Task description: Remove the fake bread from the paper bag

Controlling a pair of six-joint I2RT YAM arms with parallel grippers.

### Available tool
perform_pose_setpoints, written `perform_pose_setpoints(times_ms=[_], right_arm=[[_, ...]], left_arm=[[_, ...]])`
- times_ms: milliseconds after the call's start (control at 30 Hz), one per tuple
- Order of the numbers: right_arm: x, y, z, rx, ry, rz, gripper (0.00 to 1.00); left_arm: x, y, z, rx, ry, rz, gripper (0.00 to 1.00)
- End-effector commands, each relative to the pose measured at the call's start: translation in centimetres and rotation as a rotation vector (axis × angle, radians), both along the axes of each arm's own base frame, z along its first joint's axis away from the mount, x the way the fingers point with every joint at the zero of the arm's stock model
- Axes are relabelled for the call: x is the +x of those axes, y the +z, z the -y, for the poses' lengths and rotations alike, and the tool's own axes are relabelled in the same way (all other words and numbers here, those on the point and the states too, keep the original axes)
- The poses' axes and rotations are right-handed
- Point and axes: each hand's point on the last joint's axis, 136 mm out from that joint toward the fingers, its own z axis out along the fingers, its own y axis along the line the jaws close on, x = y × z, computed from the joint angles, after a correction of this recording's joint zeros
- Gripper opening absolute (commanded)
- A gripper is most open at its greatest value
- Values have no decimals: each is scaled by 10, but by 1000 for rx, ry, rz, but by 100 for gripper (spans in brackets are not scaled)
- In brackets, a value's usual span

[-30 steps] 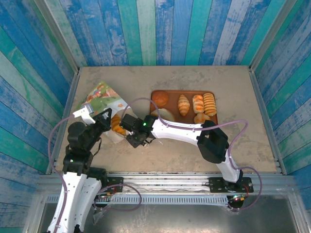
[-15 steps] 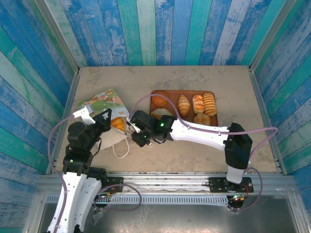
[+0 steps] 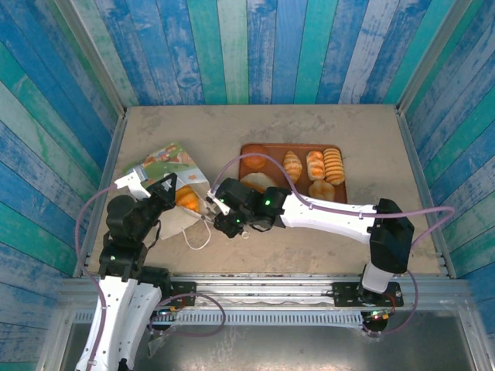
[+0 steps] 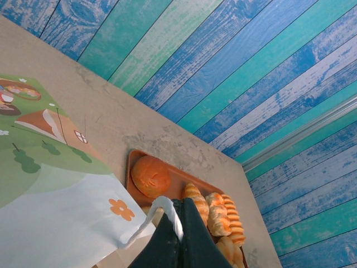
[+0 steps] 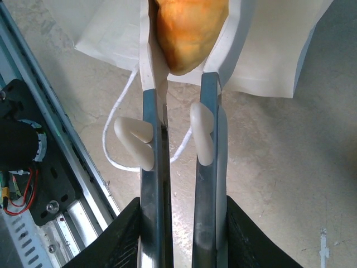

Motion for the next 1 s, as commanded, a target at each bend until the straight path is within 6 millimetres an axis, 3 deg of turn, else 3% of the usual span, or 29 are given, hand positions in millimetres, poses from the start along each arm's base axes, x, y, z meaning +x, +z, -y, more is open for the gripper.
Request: perform_pose_setpoints(times_ms=[0,233,533,967], right_arm=[[-7,27,-1,77,35,38,34],[-13,23,14,57,52,51,34],[-16,33,23,72,59,74,34],[-26,37,62,56,45,102,34]], left_arm=[[-3,12,0,-16,3,29,0],[0,10,0,-23,2,26,0],[6,9,-1,-26,14,27,0],[9,5,-4,-27,35,25,0]])
